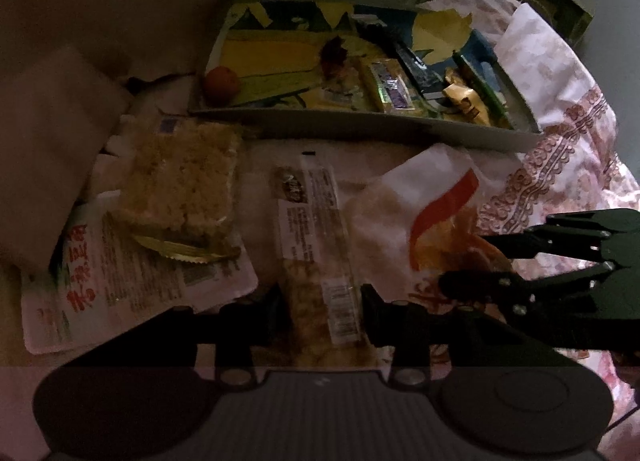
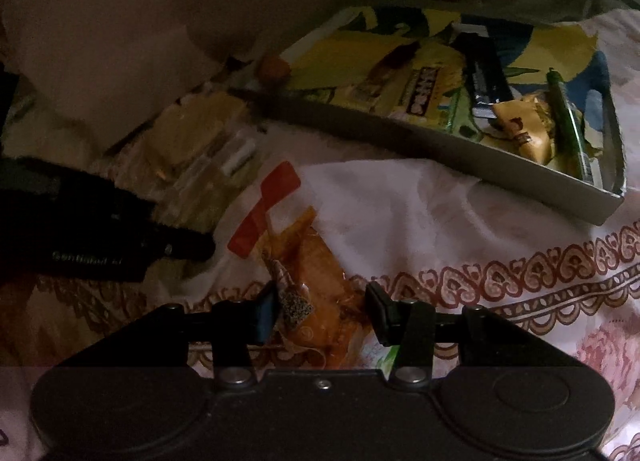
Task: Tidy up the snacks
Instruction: 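Lift the candy bag with the right gripper while the left closes on the cracker bar, then carry the candy bag with the right gripper while the left carries the cracker bar into the box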
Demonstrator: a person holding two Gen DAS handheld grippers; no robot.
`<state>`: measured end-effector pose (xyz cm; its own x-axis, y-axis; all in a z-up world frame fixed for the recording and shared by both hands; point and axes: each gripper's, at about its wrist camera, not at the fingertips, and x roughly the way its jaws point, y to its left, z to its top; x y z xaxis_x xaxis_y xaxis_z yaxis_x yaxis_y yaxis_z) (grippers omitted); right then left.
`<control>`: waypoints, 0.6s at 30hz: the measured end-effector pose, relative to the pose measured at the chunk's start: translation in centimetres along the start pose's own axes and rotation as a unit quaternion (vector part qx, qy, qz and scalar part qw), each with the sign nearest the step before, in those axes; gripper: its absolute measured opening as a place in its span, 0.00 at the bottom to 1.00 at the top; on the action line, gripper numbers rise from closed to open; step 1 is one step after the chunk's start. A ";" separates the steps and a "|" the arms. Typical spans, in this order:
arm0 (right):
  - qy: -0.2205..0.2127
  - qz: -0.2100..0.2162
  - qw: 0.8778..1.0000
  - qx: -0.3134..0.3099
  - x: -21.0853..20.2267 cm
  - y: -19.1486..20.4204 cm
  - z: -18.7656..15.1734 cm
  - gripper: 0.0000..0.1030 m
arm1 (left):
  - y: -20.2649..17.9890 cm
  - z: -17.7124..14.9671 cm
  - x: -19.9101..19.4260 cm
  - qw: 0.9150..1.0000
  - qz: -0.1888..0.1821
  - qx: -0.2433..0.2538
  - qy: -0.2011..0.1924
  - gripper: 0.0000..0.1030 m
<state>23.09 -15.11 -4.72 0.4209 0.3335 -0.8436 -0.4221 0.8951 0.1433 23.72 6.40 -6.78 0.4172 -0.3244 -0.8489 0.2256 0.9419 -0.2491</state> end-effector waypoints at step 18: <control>-0.052 0.026 0.995 0.078 -1.2 -2.3 1.0 0.47 | 0.2 -0.1 -1.7 0.997 -0.055 -0.056 -0.020 0.41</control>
<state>24.30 -17.26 -3.53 0.4855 0.4030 -0.7758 -0.3200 0.9077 0.2713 22.97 7.10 -5.47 0.4310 -0.4275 -0.7946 0.1739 0.9035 -0.3918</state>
